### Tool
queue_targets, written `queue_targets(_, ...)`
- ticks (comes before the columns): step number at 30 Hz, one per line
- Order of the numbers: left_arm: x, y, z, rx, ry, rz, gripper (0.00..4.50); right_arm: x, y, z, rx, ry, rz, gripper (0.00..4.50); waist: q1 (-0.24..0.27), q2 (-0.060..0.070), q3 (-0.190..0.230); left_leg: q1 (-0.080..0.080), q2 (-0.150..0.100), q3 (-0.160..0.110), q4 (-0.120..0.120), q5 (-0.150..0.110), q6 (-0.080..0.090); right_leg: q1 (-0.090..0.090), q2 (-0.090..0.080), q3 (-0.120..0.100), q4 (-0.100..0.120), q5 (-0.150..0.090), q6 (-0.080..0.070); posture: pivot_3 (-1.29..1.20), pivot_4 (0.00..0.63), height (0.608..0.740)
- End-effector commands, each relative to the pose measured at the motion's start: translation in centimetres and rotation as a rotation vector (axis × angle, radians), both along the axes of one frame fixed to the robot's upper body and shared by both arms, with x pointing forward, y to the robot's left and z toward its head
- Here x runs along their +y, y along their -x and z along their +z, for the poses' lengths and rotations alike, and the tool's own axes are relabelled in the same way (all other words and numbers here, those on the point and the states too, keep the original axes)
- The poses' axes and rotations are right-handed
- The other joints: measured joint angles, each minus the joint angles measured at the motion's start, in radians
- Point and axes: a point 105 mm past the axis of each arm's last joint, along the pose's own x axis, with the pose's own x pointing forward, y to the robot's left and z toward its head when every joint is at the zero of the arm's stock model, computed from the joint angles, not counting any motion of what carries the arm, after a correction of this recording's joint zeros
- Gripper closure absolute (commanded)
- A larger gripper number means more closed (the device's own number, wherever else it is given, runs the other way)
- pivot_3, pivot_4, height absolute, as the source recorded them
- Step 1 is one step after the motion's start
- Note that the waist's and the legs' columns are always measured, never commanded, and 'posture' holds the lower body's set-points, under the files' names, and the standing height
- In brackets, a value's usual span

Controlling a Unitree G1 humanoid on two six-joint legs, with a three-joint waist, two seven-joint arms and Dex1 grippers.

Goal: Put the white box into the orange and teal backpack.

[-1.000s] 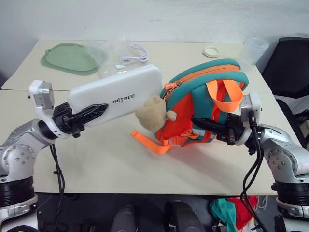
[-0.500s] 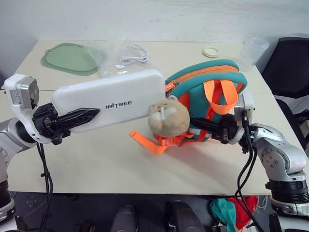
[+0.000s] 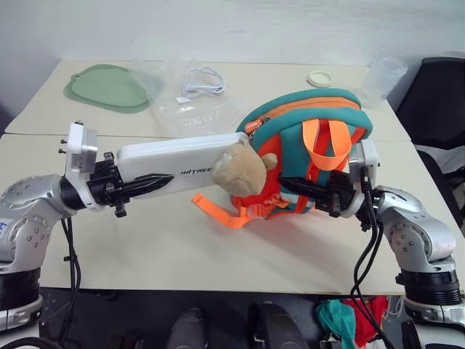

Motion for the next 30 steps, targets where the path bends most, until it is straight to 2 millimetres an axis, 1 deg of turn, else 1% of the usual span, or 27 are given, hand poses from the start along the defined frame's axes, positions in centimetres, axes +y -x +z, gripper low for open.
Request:
queue_targets(1, -1.3, -0.8, 2.0, -0.062, -0.024, -0.008, 3.27, 0.2, 0.8, 0.4, -0.018, 0.013, 0.037, 4.49, 0.005, 0.000, 0.000, 0.000, 0.000, 0.000, 0.000, 0.000, 0.000, 0.000, 0.000, 0.000, 0.000, 0.000, 0.000, 0.00, 0.150, 0.740)
queue_targets(3, -2.1, -1.3, 2.7, -0.074, -0.014, -0.025, 3.27, 0.3, 0.9, 0.3, -0.013, 0.018, 0.045, 4.49, 0.005, 0.000, 0.000, 0.000, 0.000, 0.000, 0.000, 0.000, 0.001, 0.000, 0.000, 0.000, 0.000, 0.000, 0.000, 0.00, 0.150, 0.740)
queue_targets(6, -2.8, -1.8, 2.9, -0.048, -0.027, -0.035, 3.27, 0.4, 1.1, 0.1, -0.008, 0.023, 0.054, 4.49, 0.004, 0.000, 0.000, -0.001, 0.000, 0.000, 0.000, 0.000, 0.000, 0.000, 0.000, 0.000, -0.001, 0.000, 0.000, 0.00, 0.150, 0.740)
queue_targets(7, -3.6, -2.1, 2.9, -0.037, -0.068, -0.050, 3.27, 0.5, 1.2, 0.0, -0.003, 0.026, 0.063, 4.49, 0.002, 0.000, 0.000, -0.001, 0.000, 0.000, 0.000, 0.000, 0.000, 0.000, 0.000, 0.000, -0.001, 0.000, 0.001, 0.00, 0.150, 0.740)
queue_targets(9, -5.4, -3.4, 5.5, -0.036, 0.036, -0.029, 3.27, 0.7, 1.4, -0.2, 0.003, 0.039, 0.083, 4.49, 0.005, 0.000, 0.000, -0.001, 0.000, 0.000, 0.001, 0.000, 0.000, 0.000, 0.001, 0.000, -0.001, 0.000, 0.001, 0.00, 0.150, 0.740)
queue_targets(10, -5.8, -3.8, 6.4, -0.023, 0.081, -0.019, 3.27, 0.7, 1.5, -0.2, 0.003, 0.043, 0.088, 4.49, 0.009, -0.001, 0.000, -0.002, 0.000, 0.000, 0.002, 0.000, 0.001, 0.000, 0.001, -0.001, 0.000, 0.001, 0.001, 0.00, 0.150, 0.740)
queue_targets(11, -6.5, -3.5, 6.5, -0.014, 0.053, -0.058, 3.27, 0.8, 1.5, -0.2, 0.005, 0.043, 0.091, 4.49, 0.013, -0.001, 0.001, -0.002, 0.000, 0.000, 0.003, 0.000, 0.001, 0.000, 0.001, -0.001, 0.000, 0.001, 0.002, 0.00, 0.150, 0.740)
queue_targets(12, -6.9, -3.2, 6.4, -0.006, 0.017, -0.088, 3.27, 0.8, 1.5, -0.2, 0.006, 0.041, 0.092, 4.49, 0.015, -0.001, 0.001, -0.002, 0.000, 0.000, 0.004, 0.000, 0.001, 0.000, 0.001, 0.000, 0.000, 0.001, 0.002, 0.00, 0.150, 0.740)
queue_targets(13, -7.6, -3.0, 5.5, 0.015, -0.049, -0.132, 3.27, 0.9, 1.5, -0.2, 0.006, 0.040, 0.094, 4.49, 0.011, -0.001, 0.001, -0.002, -0.001, 0.000, 0.003, 0.000, 0.001, 0.000, 0.001, 0.000, 0.000, 0.001, 0.002, 0.00, 0.150, 0.740)
queue_targets(15, -8.4, -2.9, 4.3, 0.064, -0.103, -0.171, 3.27, 1.0, 1.5, -0.2, 0.006, 0.039, 0.095, 4.49, 0.006, -0.001, 0.001, -0.002, 0.000, 0.001, 0.002, 0.001, 0.001, 0.000, 0.002, 0.001, 0.000, 0.001, 0.002, 0.00, 0.150, 0.740)
queue_targets(17, -9.5, -3.2, 3.1, 0.095, -0.141, -0.213, 3.27, 1.1, 1.5, -0.2, 0.005, 0.041, 0.100, 4.49, 0.006, -0.001, 0.001, -0.002, 0.000, 0.001, 0.001, 0.001, 0.000, 0.000, 0.002, 0.001, 0.000, 0.001, 0.002, 0.00, 0.150, 0.740)
queue_targets(19, -10.9, -3.9, 1.5, 0.107, -0.178, -0.235, 3.27, 1.3, 1.6, -0.1, 0.003, 0.041, 0.107, 4.49, 0.010, -0.001, 0.001, -0.002, 0.000, 0.001, 0.002, 0.001, 0.000, 0.000, 0.002, 0.000, 0.000, 0.001, 0.002, 0.00, 0.150, 0.740)
queue_targets(20, -11.6, -4.2, 1.1, 0.097, -0.177, -0.244, 3.27, 1.4, 1.6, -0.1, 0.002, 0.040, 0.110, 4.49, 0.013, -0.001, 0.001, -0.002, 0.000, 0.001, 0.003, 0.001, 0.000, 0.000, 0.002, 0.001, -0.001, 0.001, 0.002, 0.00, 0.150, 0.740)
queue_targets(24, -14.1, -5.7, 0.6, 0.043, -0.159, -0.284, 3.27, 1.7, 1.6, 0.1, 0.000, 0.042, 0.124, 4.49, 0.023, -0.001, 0.001, -0.002, -0.001, 0.001, 0.007, 0.001, 0.001, 0.000, 0.002, 0.001, 0.001, 0.001, 0.002, 0.00, 0.150, 0.740)
queue_targets(28, -16.6, -6.7, 1.1, -0.064, -0.157, -0.316, 3.27, 1.9, 1.7, 0.1, -0.002, 0.048, 0.126, 4.49, 0.022, -0.001, 0.001, -0.003, 0.000, 0.002, 0.008, 0.001, 0.001, 0.000, 0.003, 0.001, 0.001, 0.001, 0.002, 0.00, 0.150, 0.740)
queue_targets(30, -17.6, -7.0, 1.5, -0.080, -0.134, -0.329, 3.27, 1.9, 1.7, 0.2, -0.004, 0.046, 0.122, 4.49, 0.022, -0.001, 0.001, -0.003, 0.000, 0.002, 0.007, 0.001, 0.001, 0.000, 0.003, 0.001, 0.000, 0.001, 0.002, 0.00, 0.150, 0.740)
